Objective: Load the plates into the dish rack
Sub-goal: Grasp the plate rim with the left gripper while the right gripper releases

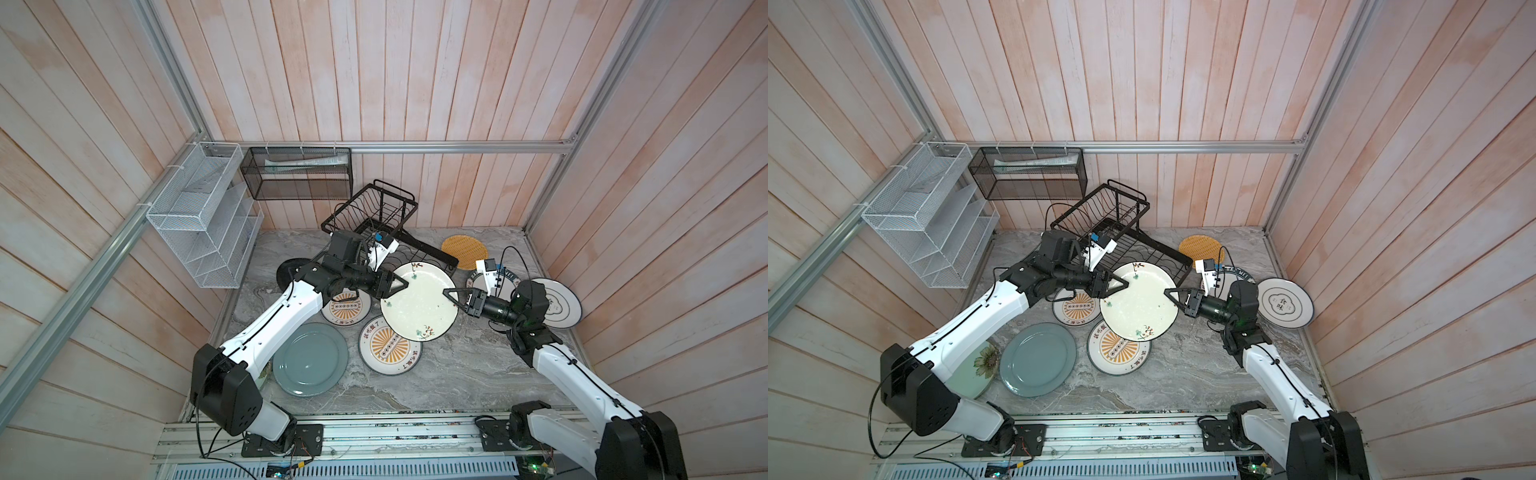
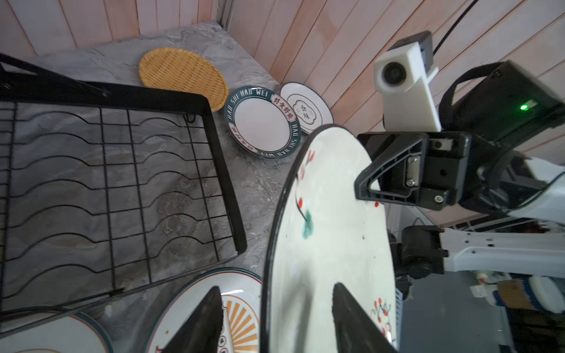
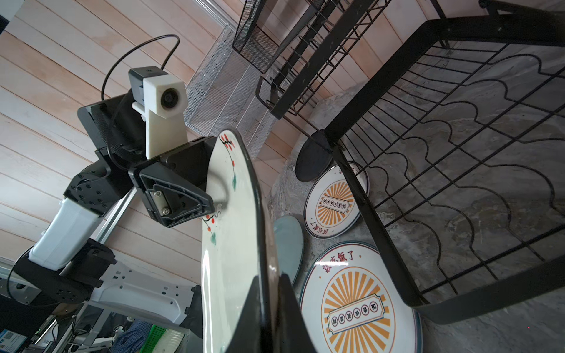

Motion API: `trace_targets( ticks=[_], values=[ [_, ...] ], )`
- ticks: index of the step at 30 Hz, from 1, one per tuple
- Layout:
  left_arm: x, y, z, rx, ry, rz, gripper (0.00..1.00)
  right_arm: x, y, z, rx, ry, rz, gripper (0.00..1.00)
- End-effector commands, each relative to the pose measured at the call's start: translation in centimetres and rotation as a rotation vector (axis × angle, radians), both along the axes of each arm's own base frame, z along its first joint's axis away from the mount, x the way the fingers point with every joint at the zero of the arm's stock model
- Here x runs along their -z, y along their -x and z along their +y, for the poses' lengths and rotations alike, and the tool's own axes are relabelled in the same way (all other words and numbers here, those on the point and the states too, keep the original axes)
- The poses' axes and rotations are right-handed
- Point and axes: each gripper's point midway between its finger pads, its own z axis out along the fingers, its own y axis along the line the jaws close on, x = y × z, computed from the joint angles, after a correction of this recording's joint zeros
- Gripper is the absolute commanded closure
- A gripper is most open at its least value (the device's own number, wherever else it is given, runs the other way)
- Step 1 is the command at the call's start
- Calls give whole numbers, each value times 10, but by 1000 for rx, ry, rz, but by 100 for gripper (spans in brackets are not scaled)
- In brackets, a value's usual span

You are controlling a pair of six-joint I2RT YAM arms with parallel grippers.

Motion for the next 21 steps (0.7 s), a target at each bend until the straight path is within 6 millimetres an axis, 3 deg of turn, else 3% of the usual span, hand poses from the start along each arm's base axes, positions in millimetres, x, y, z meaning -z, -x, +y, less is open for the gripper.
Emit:
trace_targets(
  ticks=[1,7,10,14,15,18,21],
  values=[
    [-7,7,-8,69,34,24,49,-27,3,3,-21,-24,-107,100],
    [-7,2,-9,79,96,125,74,-27,2,7,-34,-23,-112,100],
    [-13,1,-8,80,141,171,98,-28,0,8,-36,-21,-117,100],
    [-25,2,-5,66,211,213,100,-33,-6,9,-31,-14,-131,100],
    [-28,3,-2,64,231,219,100,-34,-8,9,-26,-12,-130,95],
    [-42,8,6,40,281,202,100,-34,-17,7,5,2,-119,57],
    [-54,9,18,-16,294,163,100,-32,-31,2,82,34,-108,39]
  ],
)
